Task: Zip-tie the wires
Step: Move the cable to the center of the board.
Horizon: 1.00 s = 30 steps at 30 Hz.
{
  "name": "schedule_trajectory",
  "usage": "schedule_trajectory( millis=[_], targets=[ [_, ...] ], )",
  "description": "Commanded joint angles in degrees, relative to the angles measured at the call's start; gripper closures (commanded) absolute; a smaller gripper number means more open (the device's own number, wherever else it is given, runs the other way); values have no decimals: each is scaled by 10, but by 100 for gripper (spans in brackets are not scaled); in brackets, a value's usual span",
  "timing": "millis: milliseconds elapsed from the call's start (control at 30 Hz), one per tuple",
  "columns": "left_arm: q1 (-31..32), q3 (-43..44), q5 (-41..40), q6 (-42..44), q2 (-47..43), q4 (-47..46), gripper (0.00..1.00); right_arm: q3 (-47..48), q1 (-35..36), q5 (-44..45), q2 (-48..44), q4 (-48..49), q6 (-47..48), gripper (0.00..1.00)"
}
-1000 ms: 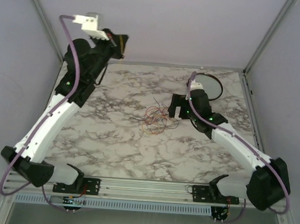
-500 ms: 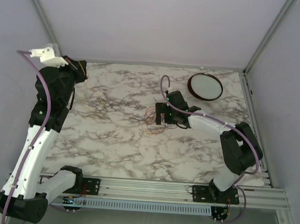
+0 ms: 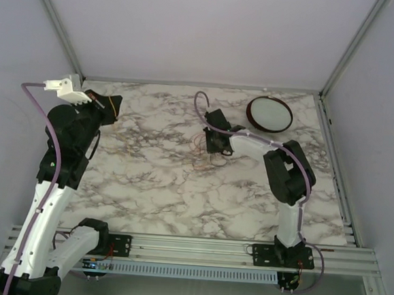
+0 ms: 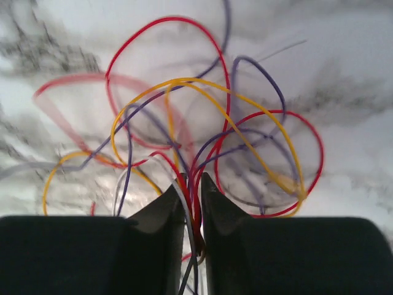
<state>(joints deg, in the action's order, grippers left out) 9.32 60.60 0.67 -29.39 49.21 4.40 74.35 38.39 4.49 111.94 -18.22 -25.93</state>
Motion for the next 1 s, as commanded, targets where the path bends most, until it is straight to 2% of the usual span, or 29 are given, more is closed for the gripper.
schedule_trajectory(
  millis=[0,200,300,333,433,467,500,600,633,767,867,967],
  targets=[
    [-3,-20,58,-22,-15,-19,100,117,-7,47,44,-27,34,91],
    [-3,-31,87,-21,-13,-20,100,355,-49,73,153,-71,82,96],
    [-3,-36,99,-26,-9,-24,100,478,-72,62,212,-90,89,96],
    [-3,-38,103,-26,-8,-26,100,515,-79,56,230,-97,90,93],
    [-2,-41,110,-29,-3,-30,100,589,-96,31,271,-102,88,69],
    [-3,-41,111,-29,-1,-32,100,602,-100,21,276,-103,86,60],
    [-3,-40,112,-31,2,-33,100,608,-103,12,277,-103,84,45],
    [-2,-37,111,-36,10,-36,100,595,-107,8,252,-104,93,23],
    [-3,-35,111,-38,14,-39,100,583,-107,11,232,-105,96,21],
    [-1,-33,131,-60,32,-64,100,504,-106,25,146,-107,98,19],
    [15,-39,143,-80,47,-99,100,397,-100,-11,58,-82,94,19],
    [56,-22,139,-77,71,-105,100,247,-82,-71,-62,-4,92,18]
  ],
)
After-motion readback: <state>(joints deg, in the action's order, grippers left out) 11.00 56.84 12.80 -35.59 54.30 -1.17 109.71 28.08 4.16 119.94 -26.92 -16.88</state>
